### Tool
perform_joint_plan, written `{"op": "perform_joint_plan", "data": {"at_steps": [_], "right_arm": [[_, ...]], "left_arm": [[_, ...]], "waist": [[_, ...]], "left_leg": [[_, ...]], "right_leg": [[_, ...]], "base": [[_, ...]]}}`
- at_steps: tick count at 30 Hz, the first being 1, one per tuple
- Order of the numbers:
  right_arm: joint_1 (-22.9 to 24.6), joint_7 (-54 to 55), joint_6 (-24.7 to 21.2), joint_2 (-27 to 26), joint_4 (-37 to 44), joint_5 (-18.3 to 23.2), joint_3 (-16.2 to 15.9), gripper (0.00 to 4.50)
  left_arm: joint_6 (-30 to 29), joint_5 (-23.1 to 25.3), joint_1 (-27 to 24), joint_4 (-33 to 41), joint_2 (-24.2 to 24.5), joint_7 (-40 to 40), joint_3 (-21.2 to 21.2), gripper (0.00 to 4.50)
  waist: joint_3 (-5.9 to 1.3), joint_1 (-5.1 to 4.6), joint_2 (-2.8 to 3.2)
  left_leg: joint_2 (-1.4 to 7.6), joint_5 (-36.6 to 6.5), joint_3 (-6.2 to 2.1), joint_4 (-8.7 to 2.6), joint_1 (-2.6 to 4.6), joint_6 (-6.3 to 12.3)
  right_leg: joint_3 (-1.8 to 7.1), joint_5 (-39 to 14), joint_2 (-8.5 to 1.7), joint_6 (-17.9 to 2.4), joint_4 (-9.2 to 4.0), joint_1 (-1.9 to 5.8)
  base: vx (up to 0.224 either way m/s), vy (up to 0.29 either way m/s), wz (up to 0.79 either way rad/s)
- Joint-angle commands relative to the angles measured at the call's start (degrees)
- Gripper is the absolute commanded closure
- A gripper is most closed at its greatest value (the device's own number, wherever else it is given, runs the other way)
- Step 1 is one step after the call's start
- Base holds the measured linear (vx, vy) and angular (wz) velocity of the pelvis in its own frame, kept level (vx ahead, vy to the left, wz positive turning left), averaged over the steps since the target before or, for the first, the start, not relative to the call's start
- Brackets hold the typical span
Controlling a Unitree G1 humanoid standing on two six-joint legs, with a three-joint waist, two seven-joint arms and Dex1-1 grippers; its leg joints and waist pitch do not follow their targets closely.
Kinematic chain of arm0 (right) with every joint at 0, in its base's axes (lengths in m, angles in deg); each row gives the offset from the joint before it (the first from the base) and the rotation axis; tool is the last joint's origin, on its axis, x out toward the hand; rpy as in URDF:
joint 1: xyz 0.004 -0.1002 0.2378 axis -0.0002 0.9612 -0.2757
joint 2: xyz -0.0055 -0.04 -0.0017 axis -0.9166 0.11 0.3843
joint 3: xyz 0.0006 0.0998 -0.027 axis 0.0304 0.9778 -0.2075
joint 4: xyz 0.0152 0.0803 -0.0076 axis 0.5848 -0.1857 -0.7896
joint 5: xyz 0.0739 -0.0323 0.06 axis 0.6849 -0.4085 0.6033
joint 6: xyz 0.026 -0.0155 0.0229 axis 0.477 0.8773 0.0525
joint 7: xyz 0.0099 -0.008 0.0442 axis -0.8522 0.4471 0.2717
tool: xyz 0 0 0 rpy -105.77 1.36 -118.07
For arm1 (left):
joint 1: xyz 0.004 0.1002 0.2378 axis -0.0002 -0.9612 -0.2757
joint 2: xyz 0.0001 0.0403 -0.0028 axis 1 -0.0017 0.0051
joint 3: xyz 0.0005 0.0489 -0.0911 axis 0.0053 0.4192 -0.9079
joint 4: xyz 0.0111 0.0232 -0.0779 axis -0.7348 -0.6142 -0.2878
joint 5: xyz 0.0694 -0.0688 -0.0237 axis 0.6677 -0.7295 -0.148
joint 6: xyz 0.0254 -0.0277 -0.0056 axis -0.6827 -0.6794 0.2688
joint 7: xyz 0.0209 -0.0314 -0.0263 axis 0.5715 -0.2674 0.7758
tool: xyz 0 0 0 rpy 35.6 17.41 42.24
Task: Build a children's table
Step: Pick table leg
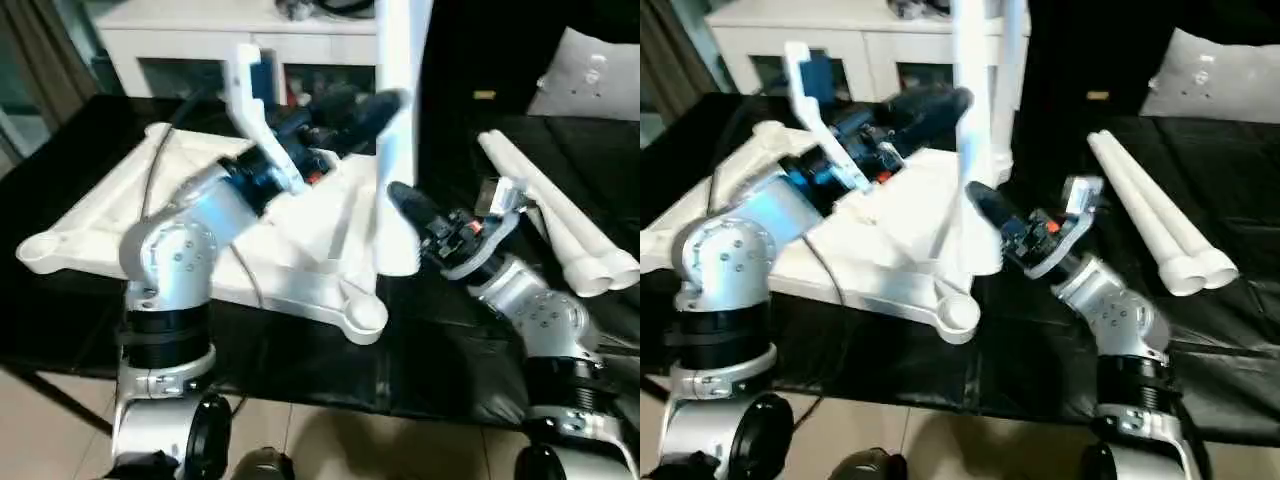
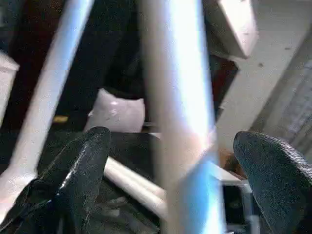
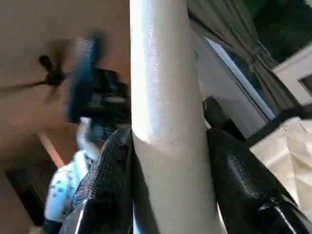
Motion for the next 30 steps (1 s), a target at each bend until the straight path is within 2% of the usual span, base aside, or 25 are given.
{"op": "perform_joint_plan", "data": {"at_steps": [1,4,5,6,8,9,13,14,15,17,18,19,21,23,25,26,27,29,30], "right_arm": [[1.04,0.93,-0.73,0.18,2.81,0.96,-0.84,2.64],[3.03,1.2,-4.14,0.61,6.79,2.9,-1.47,2.64],[3.03,1.2,-4.14,0.61,6.79,2.9,-1.47,2.64],[3.91,1.25,-5.27,0.8,8.35,3.57,-2.29,2.64],[4.17,1.23,-5.46,0.84,8.75,3.66,-2.59,2.64],[4.4,1.41,-5.55,0.67,8.97,3.63,-3.17,2.64],[4.94,1.34,-5.35,0.58,9.24,2.5,-4.86,2.64],[5.0,1.35,-5.23,0.59,9.38,2.21,-5.13,2.64],[5.1,1.68,-4.67,0.61,9.68,1.27,-5.9,2.64],[5.24,2.1,-3.04,0.82,10.09,-1.05,-7.57,2.64],[5.32,3.04,0.06,0.94,10.12,-4.73,-9.76,2.64],[5.18,4.09,1.86,0.57,9.86,-6.5,-10.48,2.64],[4.98,5.82,4.05,0.02,9.68,-8.66,-11.35,2.64],[4.8,8.07,7.33,-1.12,9.7,-11.32,-12.51,2.64],[4.74,8.85,8.47,-1.42,9.75,-12.33,-12.88,2.64],[4.73,10.3,11.25,-1.5,9.76,-15.19,-14.17,2.64],[4.86,10.92,13.33,-1.62,9.8,-17.13,-15.2,2.64],[4.95,11.25,14.67,-1.68,9.81,-18.35,-15.87,2.64],[5.17,12.4,17.95,-1.65,9.66,-21.63,-17.62,2.64]], "left_arm": [[-0.73,-0.93,0.09,0.43,0.02,0.96,-1.24,0.0],[-3.39,-5.45,-0.35,1.39,-0.72,2.28,-3.79,0.0],[-3.39,-5.45,-0.35,1.39,-0.72,2.28,-3.79,0.0],[-5.49,-9.08,-0.71,1.98,-1.39,3.38,-5.01,0.0],[-6.1,-10.11,-0.85,2.18,-1.66,3.7,-5.35,0.0],[-7.55,-14.44,-0.88,2.58,-2.97,4.31,-6.87,0.0],[-10.54,-20.95,-1.5,3.73,-4.91,4.9,-8.29,0.0],[-10.79,-21.22,-1.68,3.88,-4.99,4.89,-8.18,0.0],[-10.94,-20.32,-2.24,4.15,-4.75,4.71,-7.39,0.0],[-10.9,-18.72,-3.04,4.41,-4.36,4.47,-6.24,0.29],[-9.8,-16.73,-3.75,4.65,-4.06,5.26,-5.26,0.29],[-8.9,-15.43,-4.16,4.81,-3.88,6.02,-4.7,0.37],[-7.92,-13.87,-4.8,5.2,-3.32,7.1,-3.72,0.5],[-7.17,-11.82,-6.77,7.04,-2.26,8.42,-1.28,0.71],[-6.82,-10.81,-7.43,7.78,-1.92,8.53,-0.29,0.83],[-5.66,-8.76,-8.11,8.57,-1.75,9.81,0.85,0.83],[-4.5,-7.04,-8.57,9.05,-1.89,11.01,1.48,1.06],[-3.72,-5.88,-8.83,9.32,-2.06,11.83,1.85,1.15],[-2.89,-4.92,-9.09,9.57,-2.9,13.43,1.66,1.19]], "waist": [[-4.24,0.16,-0.67],[-4.27,0.17,-0.67],[-4.27,0.23,-0.73],[-4.25,0.3,-1.13],[-4.24,0.49,-1.09],[-4.23,0.55,-1.24],[-4.14,0.82,-1.4],[-4.11,0.81,-1.34],[-4.04,0.75,-1.31],[-4.0,0.64,-1.26],[-3.95,0.64,-1.09],[-3.93,0.57,-1.1],[-3.95,0.51,-1.03],[-4.05,0.31,-0.9],[-4.14,-0.01,-0.89],[-4.21,0.09,-0.78],[-4.22,-0.04,-0.85],[-4.38,-0.02,-0.83],[-4.44,-0.1,-0.81]], "left_leg": [[2.92,-17.35,-1.62,-4.29,1.81,-0.54],[2.85,-17.69,-1.68,-4.39,1.72,-1.14],[2.83,-17.6,-1.64,-4.38,1.72,-0.96],[2.75,-16.81,-1.56,-4.27,1.55,-0.74],[2.82,-15.81,-1.5,-4.2,1.5,-0.41],[2.77,-15.7,-1.43,-4.16,1.46,-0.36],[2.76,-15.31,-1.42,-4.15,1.34,-0.41],[2.82,-15.6,-1.46,-4.2,1.32,-0.48],[2.85,-15.94,-1.49,-4.31,1.34,-0.57],[2.86,-16.44,-1.55,-4.5,1.38,-1.15],[2.82,-16.7,-1.6,-4.57,1.42,-1.56],[2.95,-17.24,-1.7,-4.73,1.38,-2.27],[3.01,-17.8,-1.78,-4.84,1.62,-2.7],[3.21,-18.35,-1.98,-5.1,1.57,-3.18],[3.04,-17.55,-1.73,-5.02,1.55,-2.84],[3.09,-17.44,-1.73,-4.96,1.71,-2.73],[3.15,-16.74,-1.64,-4.91,1.53,-2.71],[3.17,-15.68,-1.63,-4.84,1.42,-2.49],[3.11,-15.08,-1.58,-4.78,1.4,-1.94]], "right_leg": [[2.25,-20.2,-3.63,-7.67,-5.9,2.05],[2.25,-17.46,-3.56,-8.58,-5.53,2.1],[2.28,-17.34,-3.59,-8.56,-5.67,2.07],[2.29,-17.25,-3.76,-8.7,-5.54,2.22],[2.34,-16.94,-3.75,-8.83,-5.59,2.07],[2.34,-17.54,-3.78,-8.58,-5.62,2.09],[2.35,-18.72,-3.82,-8.31,-5.8,2.07],[2.37,-18.87,-3.77,-8.03,-5.83,2.05],[2.41,-19.08,-3.67,-7.59,-5.85,2.0],[2.49,-20.27,-3.71,-5.95,-6.14,1.93],[2.5,-21.01,-3.71,-5.23,-6.24,1.93],[2.54,-21.72,-3.75,-4.13,-6.36,1.84],[2.58,-22.19,-3.75,-3.52,-6.44,1.72],[2.56,-20.29,-3.68,-3.63,-6.2,1.78],[2.58,-16.99,-3.38,-4.71,-5.9,1.8],[2.59,-16.34,-3.38,-5.06,-5.89,1.75],[2.62,-14.52,-3.36,-5.49,-5.73,1.79],[2.56,-12.02,-3.35,-6.07,-5.44,1.96],[2.49,-10.91,-3.27,-6.56,-5.33,2.08]], "base": [[0.0,0.0,0.0],[0.0,0.0,0.0],[0.0,0.0,0.0],[0.0,0.0,0.0],[0.0,0.0,0.0],[0.0,0.0,0.0],[0.0,0.0,0.0],[0.0,0.0,0.0],[0.0,0.0,0.0],[0.0,0.0,0.0],[0.0,0.0,0.0],[0.0,0.0,0.0],[0.0,0.0,0.0],[0.0,0.0,0.0],[0.0,0.0,0.0],[0.0,0.0,0.0],[0.0,0.0,0.0],[0.0,0.0,0.0],[0.0,0.0,0.0]]}}
